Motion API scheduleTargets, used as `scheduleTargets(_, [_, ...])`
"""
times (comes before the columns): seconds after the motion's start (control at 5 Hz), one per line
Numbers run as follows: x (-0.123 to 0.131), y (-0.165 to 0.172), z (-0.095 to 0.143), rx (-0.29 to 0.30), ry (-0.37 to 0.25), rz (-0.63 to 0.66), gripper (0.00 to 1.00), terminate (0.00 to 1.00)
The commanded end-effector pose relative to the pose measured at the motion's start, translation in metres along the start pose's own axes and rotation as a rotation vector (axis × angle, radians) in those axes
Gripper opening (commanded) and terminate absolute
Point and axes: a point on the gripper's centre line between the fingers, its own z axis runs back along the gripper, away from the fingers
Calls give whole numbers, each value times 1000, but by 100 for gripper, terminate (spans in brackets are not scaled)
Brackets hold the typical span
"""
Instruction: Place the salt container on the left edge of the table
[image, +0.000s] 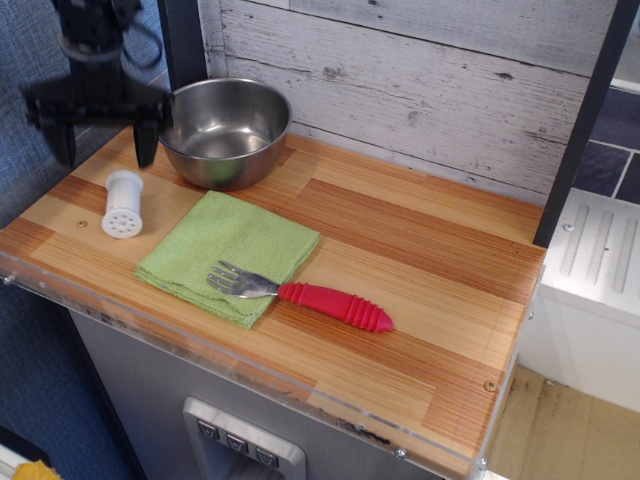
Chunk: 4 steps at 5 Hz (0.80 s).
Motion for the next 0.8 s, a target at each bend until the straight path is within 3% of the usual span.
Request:
scheduleTargets(0.0, [1,-14,77,-180,-258,21,100,0])
scheduleTargets(0.4, [1,-14,77,-180,-258,21,100,0])
scheduleTargets(0.6, [1,-14,77,-180,-258,21,100,100])
